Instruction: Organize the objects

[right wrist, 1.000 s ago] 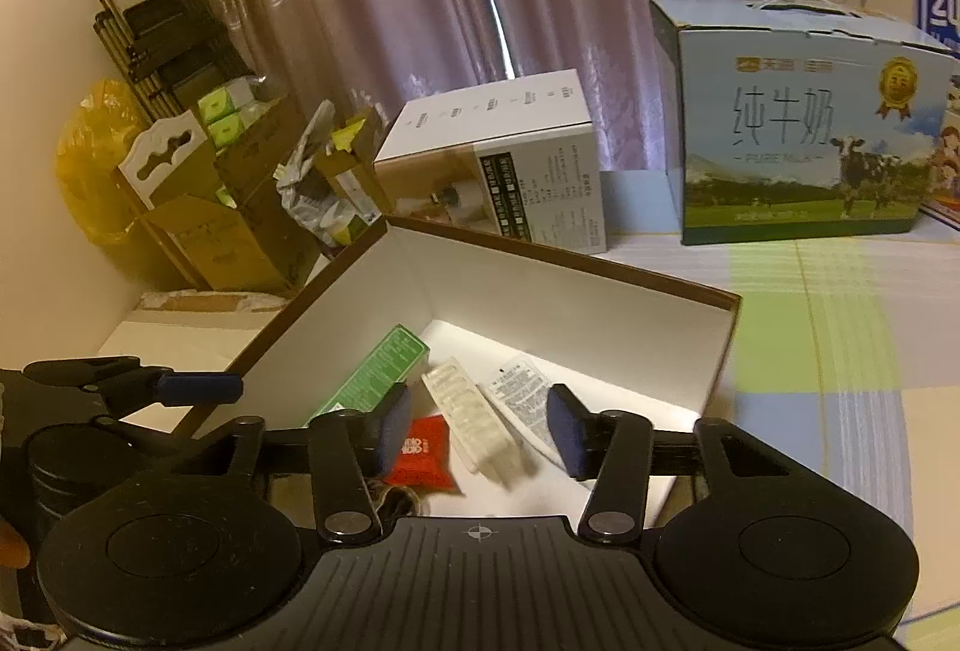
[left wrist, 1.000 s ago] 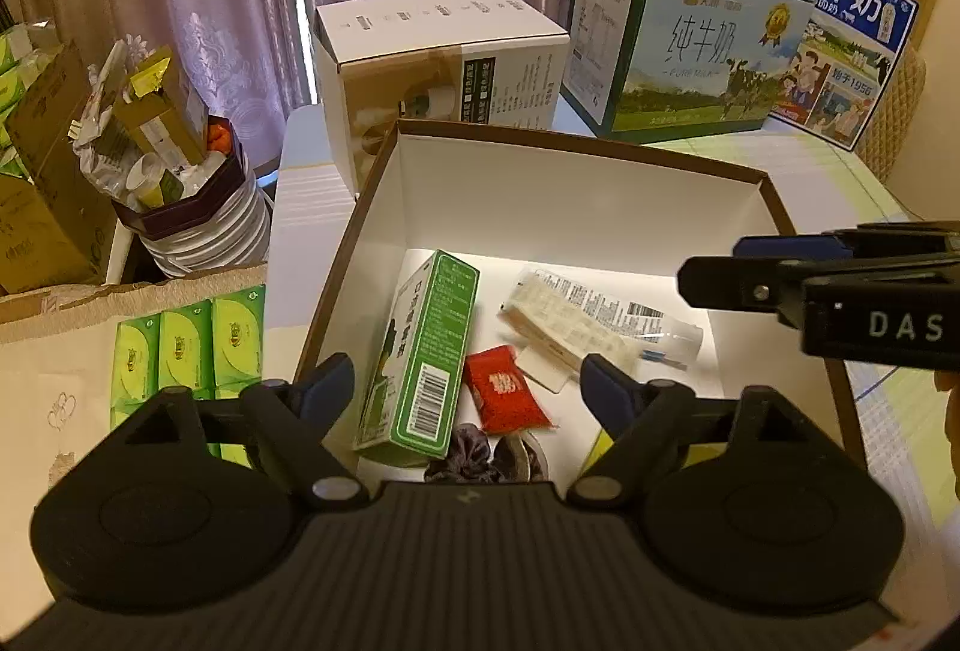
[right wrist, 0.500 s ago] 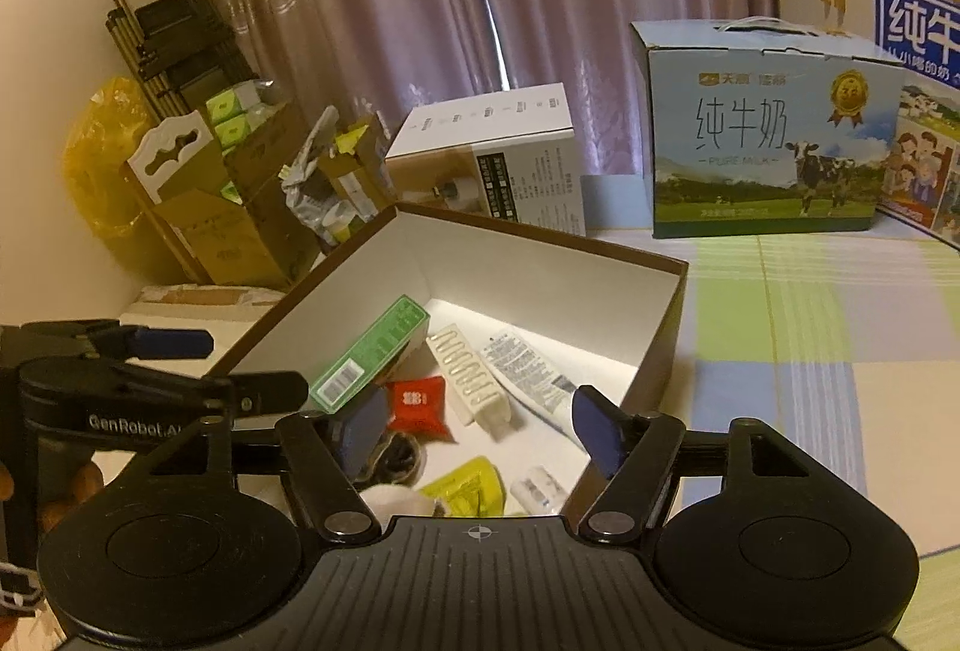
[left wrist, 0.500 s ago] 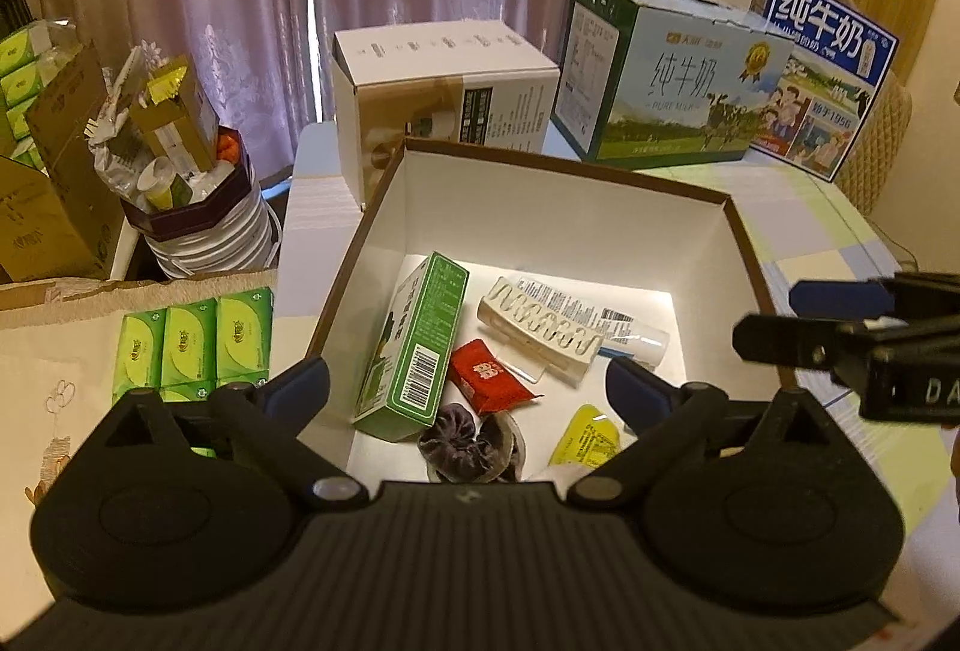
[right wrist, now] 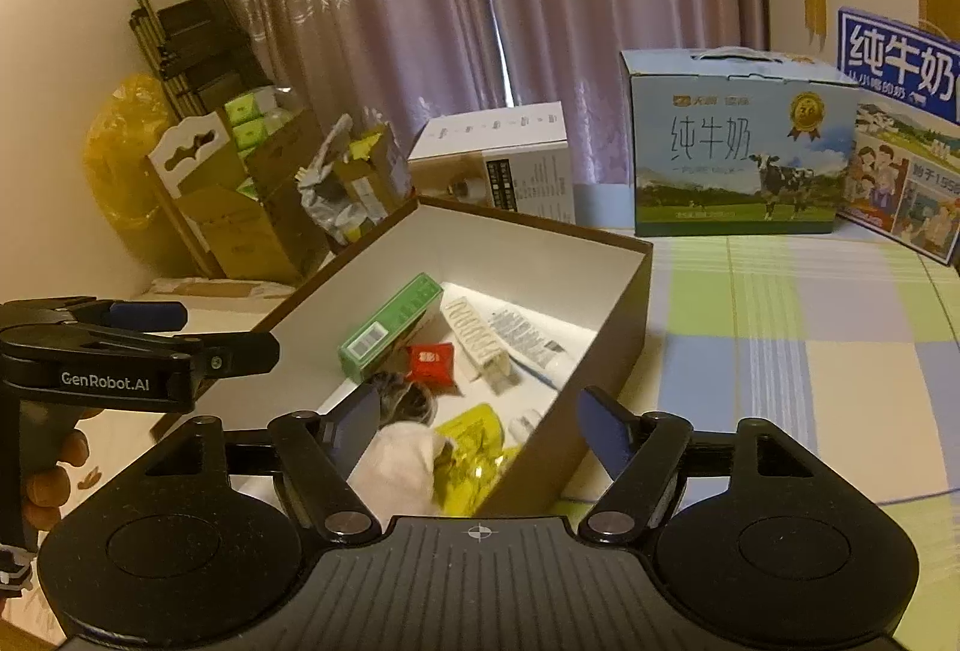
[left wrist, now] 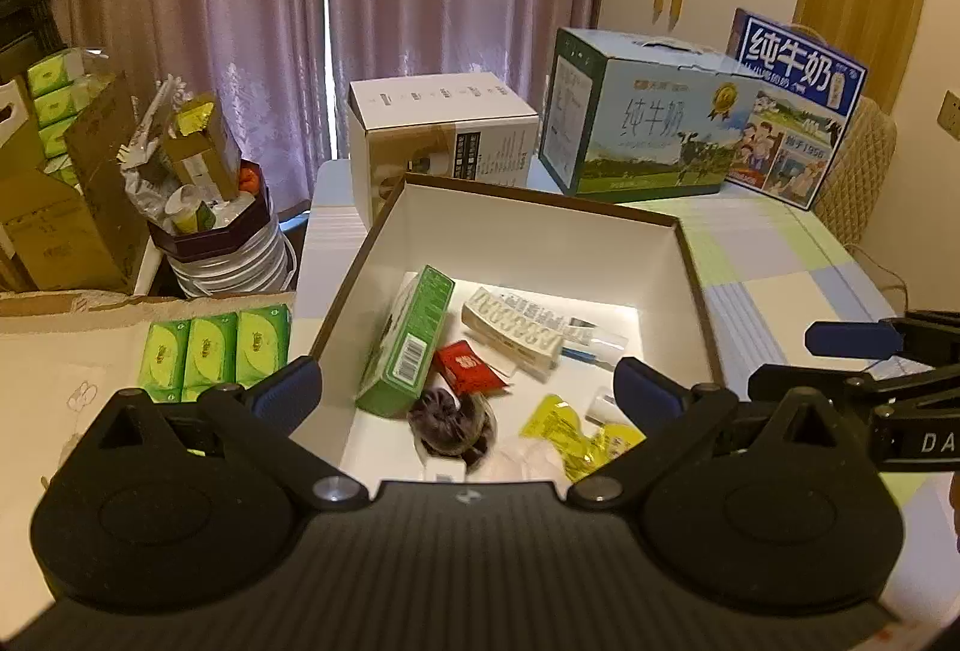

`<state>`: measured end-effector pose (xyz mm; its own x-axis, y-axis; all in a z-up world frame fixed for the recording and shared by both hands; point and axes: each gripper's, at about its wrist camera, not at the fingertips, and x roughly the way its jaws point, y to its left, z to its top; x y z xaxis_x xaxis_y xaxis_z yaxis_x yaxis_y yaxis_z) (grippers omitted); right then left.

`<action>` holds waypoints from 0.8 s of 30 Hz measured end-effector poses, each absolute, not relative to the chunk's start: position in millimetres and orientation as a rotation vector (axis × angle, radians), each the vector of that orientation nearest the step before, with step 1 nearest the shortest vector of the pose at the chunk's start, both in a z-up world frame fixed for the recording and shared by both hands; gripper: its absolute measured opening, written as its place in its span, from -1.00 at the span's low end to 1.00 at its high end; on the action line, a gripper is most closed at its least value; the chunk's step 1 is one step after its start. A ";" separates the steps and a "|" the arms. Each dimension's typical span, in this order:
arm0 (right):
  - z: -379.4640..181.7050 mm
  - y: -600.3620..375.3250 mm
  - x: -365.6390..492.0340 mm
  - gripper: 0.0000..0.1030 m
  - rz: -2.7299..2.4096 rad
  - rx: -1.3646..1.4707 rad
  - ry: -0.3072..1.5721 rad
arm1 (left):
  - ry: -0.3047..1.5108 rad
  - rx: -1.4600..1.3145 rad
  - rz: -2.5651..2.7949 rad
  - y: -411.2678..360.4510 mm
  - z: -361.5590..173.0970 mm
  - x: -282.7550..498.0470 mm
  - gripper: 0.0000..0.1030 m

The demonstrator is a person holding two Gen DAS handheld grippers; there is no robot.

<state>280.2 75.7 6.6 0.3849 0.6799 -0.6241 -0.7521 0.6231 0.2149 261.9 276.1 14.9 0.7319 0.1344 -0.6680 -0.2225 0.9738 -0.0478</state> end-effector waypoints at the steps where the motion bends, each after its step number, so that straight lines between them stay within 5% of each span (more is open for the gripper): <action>1: 8.3 69.9 275.5 0.38 0.921 -0.112 0.734 | 0.719 -0.129 0.203 271.7 17.2 255.5 0.99; 24: 12.2 -97.2 206.1 0.43 1.012 -0.122 0.734 | 0.701 -0.179 0.323 121.6 30.1 131.3 0.98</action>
<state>206.1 -97.2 12.2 0.3161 0.7268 -0.6098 -0.8051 0.5456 0.2329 131.3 121.6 30.1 0.7174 0.2305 -0.6574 -0.3492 0.9355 -0.0532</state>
